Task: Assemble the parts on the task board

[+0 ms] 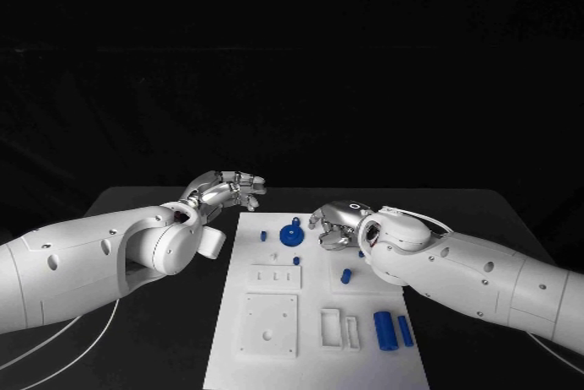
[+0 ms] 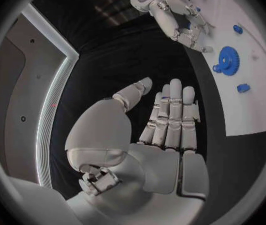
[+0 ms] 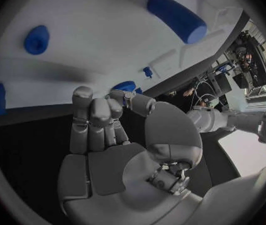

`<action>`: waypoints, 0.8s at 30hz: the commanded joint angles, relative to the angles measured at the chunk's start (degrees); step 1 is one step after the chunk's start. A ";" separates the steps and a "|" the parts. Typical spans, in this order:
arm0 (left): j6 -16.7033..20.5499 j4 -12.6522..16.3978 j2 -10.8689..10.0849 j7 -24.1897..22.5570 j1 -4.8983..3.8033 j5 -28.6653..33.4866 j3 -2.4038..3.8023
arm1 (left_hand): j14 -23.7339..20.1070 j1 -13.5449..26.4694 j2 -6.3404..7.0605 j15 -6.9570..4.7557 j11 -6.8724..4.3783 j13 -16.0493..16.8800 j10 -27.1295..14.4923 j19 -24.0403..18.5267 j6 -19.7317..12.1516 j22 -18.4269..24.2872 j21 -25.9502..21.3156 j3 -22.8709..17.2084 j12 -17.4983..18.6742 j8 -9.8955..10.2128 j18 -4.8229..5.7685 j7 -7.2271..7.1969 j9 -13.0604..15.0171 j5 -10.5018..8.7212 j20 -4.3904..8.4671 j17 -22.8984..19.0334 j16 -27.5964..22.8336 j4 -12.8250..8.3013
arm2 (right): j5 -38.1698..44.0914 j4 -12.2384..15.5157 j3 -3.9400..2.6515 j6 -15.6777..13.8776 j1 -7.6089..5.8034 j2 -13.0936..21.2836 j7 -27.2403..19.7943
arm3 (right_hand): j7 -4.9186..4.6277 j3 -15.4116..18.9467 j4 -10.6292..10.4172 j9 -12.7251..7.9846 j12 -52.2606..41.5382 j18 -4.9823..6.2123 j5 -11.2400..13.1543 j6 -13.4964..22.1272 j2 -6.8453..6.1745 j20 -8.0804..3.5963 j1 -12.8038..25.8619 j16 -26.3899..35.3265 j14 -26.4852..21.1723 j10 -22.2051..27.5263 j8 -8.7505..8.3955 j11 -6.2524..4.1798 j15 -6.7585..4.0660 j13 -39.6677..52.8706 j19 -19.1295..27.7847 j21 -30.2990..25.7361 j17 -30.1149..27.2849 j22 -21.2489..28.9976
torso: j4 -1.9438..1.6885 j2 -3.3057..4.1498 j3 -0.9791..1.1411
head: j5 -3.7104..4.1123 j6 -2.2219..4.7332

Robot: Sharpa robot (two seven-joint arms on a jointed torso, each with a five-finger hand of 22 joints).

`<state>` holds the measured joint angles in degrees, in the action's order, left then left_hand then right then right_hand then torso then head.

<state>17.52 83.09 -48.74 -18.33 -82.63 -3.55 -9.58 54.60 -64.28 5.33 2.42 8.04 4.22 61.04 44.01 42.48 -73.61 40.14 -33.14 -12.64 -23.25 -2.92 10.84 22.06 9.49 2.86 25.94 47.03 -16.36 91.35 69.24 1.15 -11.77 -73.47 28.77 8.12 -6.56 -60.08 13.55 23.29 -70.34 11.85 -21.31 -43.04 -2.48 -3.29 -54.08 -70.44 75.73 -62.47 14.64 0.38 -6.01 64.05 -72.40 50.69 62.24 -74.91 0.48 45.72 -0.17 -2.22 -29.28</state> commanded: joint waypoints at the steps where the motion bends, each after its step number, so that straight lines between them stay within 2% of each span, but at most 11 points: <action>1: -0.21 -0.34 0.02 -1.01 -0.09 -0.25 0.06 | 0.05 -0.13 0.53 0.24 0.37 -0.10 -0.11 0.00 -0.27 0.12 0.26 -0.05 0.31 0.38 -0.93 0.43 -0.08 -0.18 0.17 -0.12 0.30 0.07 | -6.21 1.57 -0.29 -7.30 -1.20 1.32 -4.75 | -0.40 0.63 -0.28 0.17 0.40 3.15 1.79 0.08 -1.37 -0.30 0.05 0.33 0.06 0.07 0.41 0.11 0.20 -0.12 -0.33 0.32 -0.06 -0.70 | 0.22 -0.03 0.07 | -0.15 0.16; 2: -0.20 -0.44 0.02 -1.04 -0.10 -0.25 0.06 | 0.03 -0.07 0.57 0.25 0.39 -0.11 -0.15 -0.02 -0.30 0.13 0.26 -0.02 0.34 0.39 -0.93 0.44 -0.09 -0.21 0.16 -0.14 0.29 0.09 | -6.75 1.99 -0.50 -7.46 -1.42 1.79 -5.29 | -0.48 1.73 -0.32 0.22 0.36 3.15 2.86 0.15 -2.02 -0.29 0.50 0.31 0.12 0.03 0.46 0.19 0.38 -0.12 -0.50 0.42 -0.06 -0.72 | 0.31 -0.05 0.15 | -0.18 0.18; 3: -0.21 -0.54 0.03 -1.07 -0.10 -0.25 0.06 | -0.01 0.01 0.62 0.27 0.41 -0.12 -0.21 -0.06 -0.33 0.15 0.25 0.03 0.38 0.41 -0.91 0.46 -0.10 -0.24 0.14 -0.17 0.27 0.12 | -7.89 2.49 -0.82 -7.75 -1.68 2.44 -6.06 | -0.60 5.08 -0.15 0.31 0.23 3.13 5.31 0.28 -4.23 -0.20 2.31 0.22 0.26 -0.07 0.52 0.41 0.81 -0.07 -0.92 0.79 -0.04 -0.84 | 0.34 -0.06 0.22 | -0.11 0.28; 5: -0.35 -0.82 0.19 -1.13 -0.10 -0.25 0.06 | -0.09 0.08 0.67 0.31 0.45 -0.14 -0.29 -0.11 -0.39 0.18 0.24 0.06 0.44 0.44 -0.91 0.48 -0.12 -0.28 0.12 -0.22 0.23 0.13 | -10.37 3.32 -1.35 -7.98 -2.10 3.91 -7.33 | -0.98 10.91 1.36 0.62 0.13 3.15 6.92 0.45 -4.61 -0.49 2.61 0.25 0.28 0.03 0.81 0.76 0.86 -0.02 -0.86 0.81 -0.06 -0.82 | 0.38 -0.08 0.30 | 0.02 0.43; 6: -0.37 -1.00 0.32 -1.13 -0.09 -0.25 0.06 | -0.15 0.14 0.70 0.33 0.46 -0.14 -0.31 -0.16 -0.41 0.20 0.22 0.09 0.47 0.45 -0.90 0.49 -0.12 -0.32 0.10 -0.25 0.19 0.15 | -11.79 3.55 -1.78 -7.89 -2.27 4.81 -8.00 | -1.15 14.07 2.39 0.79 0.08 3.15 7.22 0.42 -5.75 -0.47 3.30 0.24 0.24 0.13 0.99 0.83 0.85 0.01 -0.71 0.86 -0.04 -0.88 | 0.36 -0.11 0.27 | 0.14 0.50; 7: -0.38 -1.05 0.32 -1.11 -0.09 -0.25 0.06 | -0.17 0.17 0.71 0.34 0.47 -0.14 -0.32 -0.18 -0.42 0.21 0.22 0.10 0.47 0.46 -0.89 0.49 -0.12 -0.34 0.09 -0.26 0.18 0.15 | -13.28 3.69 -1.99 -7.73 -2.50 5.57 -8.25 | -1.29 18.66 3.76 1.12 0.06 3.15 6.89 0.40 -4.96 -0.64 2.89 0.28 0.11 0.34 1.34 0.85 0.67 0.04 -0.31 0.72 -0.02 -0.85 | 0.33 -0.17 0.24 | 0.16 0.47; 10: -0.39 -1.10 0.18 -1.16 -0.09 -0.25 0.05 | -0.20 0.23 0.69 0.36 0.47 -0.14 -0.31 -0.22 -0.42 0.23 0.21 0.12 0.48 0.46 -0.88 0.49 -0.13 -0.39 0.07 -0.29 0.16 0.18 | -18.82 3.34 -2.46 -6.40 -3.22 7.65 -10.51 | -2.01 23.86 3.22 1.46 0.13 3.15 6.81 0.15 -6.44 -0.71 1.09 0.45 -0.27 0.94 1.74 1.61 1.62 0.06 0.71 0.33 0.00 -0.84 | 0.57 -0.33 0.39 | -0.23 0.69; 12: -0.57 -1.33 0.24 -1.24 -0.08 -0.25 0.05 | -0.21 0.26 0.70 0.36 0.47 -0.13 -0.29 -0.24 -0.43 0.24 0.21 0.15 0.47 0.46 -0.88 0.50 -0.13 -0.45 0.06 -0.31 0.15 0.19 | -20.54 3.16 -2.86 -5.99 -3.45 9.29 -11.91 | -2.40 25.99 3.28 1.66 0.11 3.15 6.16 -0.36 -6.87 -0.70 0.20 0.48 -0.43 1.16 2.07 2.03 2.02 0.07 1.06 0.21 0.03 -0.85 | 0.83 -0.45 0.56 | 0.02 0.74; 18: -1.19 -1.68 0.36 -1.46 -0.07 -0.25 0.02 | -0.23 0.25 0.52 0.36 0.43 -0.09 -0.16 -0.31 -0.14 0.29 0.22 0.13 0.43 0.29 -0.90 0.34 -0.06 -0.64 0.05 -0.37 0.15 0.18 | -23.61 0.39 -2.92 -5.51 -3.65 12.24 -16.71 | -3.01 34.18 3.25 1.93 0.07 3.15 5.69 -1.72 -6.89 -0.29 -4.79 0.75 -1.54 2.62 2.57 2.64 2.63 0.08 2.95 -0.46 0.14 -0.86 | 1.34 -0.71 0.95 | 0.60 0.81; 21: -1.86 -1.72 0.36 -1.31 -0.06 -0.26 0.01 | -0.37 0.25 0.49 0.40 0.42 -0.08 -0.10 -0.43 -0.04 0.35 0.18 0.13 0.42 0.23 -0.89 0.27 -0.04 -0.75 0.02 -0.47 0.05 0.15 | -23.65 -1.63 -2.92 -4.23 -3.63 13.22 -17.98 | -2.88 38.34 3.27 1.81 0.09 3.15 7.17 -2.38 -6.68 0.22 -9.02 1.11 -2.31 3.67 2.51 2.48 2.63 0.03 4.10 -0.98 0.08 -0.83 | 1.58 -0.79 1.26 | 0.41 0.81; 24: -2.44 -1.49 0.20 -1.08 -0.03 -0.62 -0.02 | -0.22 0.32 0.26 0.36 0.33 -0.01 0.19 -0.40 0.23 0.42 0.24 0.15 0.29 0.08 -0.92 0.17 0.01 -0.87 0.02 -0.54 0.08 0.21 | -23.70 -3.35 -2.91 -2.92 -3.52 13.40 -18.80 | -2.89 39.99 3.34 1.66 0.04 3.15 6.97 -2.58 -6.64 0.45 -9.45 1.14 -2.37 3.80 2.36 2.52 2.55 -0.05 4.23 -1.13 0.05 -0.78 | 1.76 -0.79 1.57 | 0.18 0.74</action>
<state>16.91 81.38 -48.54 -18.73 -82.62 -3.60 -9.62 54.40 -64.05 5.56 2.63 8.27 4.15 60.78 43.92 42.27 -73.27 40.14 -33.14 -12.37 -23.02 -3.14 11.05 21.99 8.83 2.76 25.44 47.03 -16.36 69.72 66.52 -1.76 -17.09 -77.11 42.14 -6.82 -8.13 -20.51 16.90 25.03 -70.10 11.02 -14.42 -43.82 -9.20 -3.06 -63.06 -69.55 73.73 -59.05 17.08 2.97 -3.28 64.09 -68.45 49.78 62.32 -74.91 1.92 44.99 0.99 -1.83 -28.47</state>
